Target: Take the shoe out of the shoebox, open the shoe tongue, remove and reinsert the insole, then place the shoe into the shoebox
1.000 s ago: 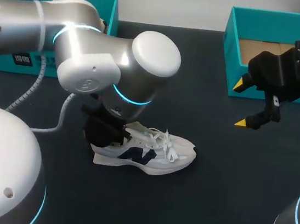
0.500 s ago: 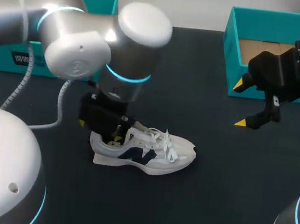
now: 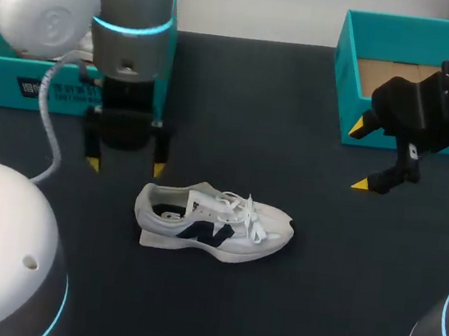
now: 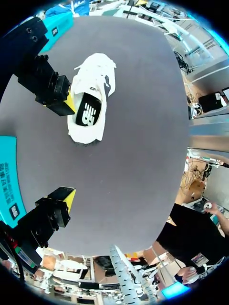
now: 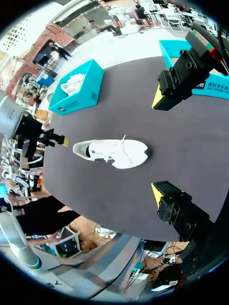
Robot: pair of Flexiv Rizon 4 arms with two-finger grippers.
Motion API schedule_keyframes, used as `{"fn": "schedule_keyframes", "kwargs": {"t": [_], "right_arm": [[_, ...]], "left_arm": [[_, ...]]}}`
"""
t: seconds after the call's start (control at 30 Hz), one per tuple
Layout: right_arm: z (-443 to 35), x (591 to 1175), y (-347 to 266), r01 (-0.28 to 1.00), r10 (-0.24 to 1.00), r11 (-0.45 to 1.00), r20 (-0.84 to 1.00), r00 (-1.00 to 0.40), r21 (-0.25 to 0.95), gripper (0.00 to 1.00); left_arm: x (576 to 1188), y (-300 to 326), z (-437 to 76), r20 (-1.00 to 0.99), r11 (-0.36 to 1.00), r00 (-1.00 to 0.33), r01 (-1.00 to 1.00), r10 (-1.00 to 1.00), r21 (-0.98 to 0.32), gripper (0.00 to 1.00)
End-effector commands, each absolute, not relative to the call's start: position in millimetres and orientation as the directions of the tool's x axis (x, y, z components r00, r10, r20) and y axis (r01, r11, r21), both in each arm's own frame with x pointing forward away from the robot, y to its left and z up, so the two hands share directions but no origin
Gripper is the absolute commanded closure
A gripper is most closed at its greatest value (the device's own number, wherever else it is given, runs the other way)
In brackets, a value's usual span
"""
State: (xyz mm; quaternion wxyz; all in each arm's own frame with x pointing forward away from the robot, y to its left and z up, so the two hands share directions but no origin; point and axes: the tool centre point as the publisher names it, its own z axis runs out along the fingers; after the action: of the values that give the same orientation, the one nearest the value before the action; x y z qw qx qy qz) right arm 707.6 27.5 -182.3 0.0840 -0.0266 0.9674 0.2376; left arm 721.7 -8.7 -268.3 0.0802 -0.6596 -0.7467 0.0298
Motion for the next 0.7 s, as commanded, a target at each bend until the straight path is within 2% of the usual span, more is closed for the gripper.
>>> {"fn": "schedule_keyframes", "kwargs": {"t": [0.03,0.3,0.47,0.67,0.7], "right_arm": [[-184,709,29,-0.091,-0.011,0.887,-0.175,-0.985,0.453,0.00],[-184,709,29,-0.091,-0.011,0.887,-0.175,-0.985,0.453,0.00],[-184,709,29,-0.091,-0.011,0.887,-0.175,-0.985,0.453,0.00],[-184,709,29,-0.091,-0.011,0.887,-0.175,-0.985,0.453,0.00],[-184,709,29,-0.091,-0.011,0.887,-0.175,-0.985,0.453,0.00]], "left_arm": [[717,4,-265,-0.014,0.126,-0.129,0.982,0.992,-0.143,0.00],[717,4,-265,-0.014,0.126,-0.129,0.982,0.992,-0.143,0.00],[723,27,-264,-0.057,0.266,-0.300,0.907,0.952,-0.327,0.00],[722,42,-264,-0.134,0.426,-0.538,0.775,0.832,-0.468,0.00],[723,45,-265,-0.158,0.429,-0.583,0.731,0.797,-0.531,0.00]]}}
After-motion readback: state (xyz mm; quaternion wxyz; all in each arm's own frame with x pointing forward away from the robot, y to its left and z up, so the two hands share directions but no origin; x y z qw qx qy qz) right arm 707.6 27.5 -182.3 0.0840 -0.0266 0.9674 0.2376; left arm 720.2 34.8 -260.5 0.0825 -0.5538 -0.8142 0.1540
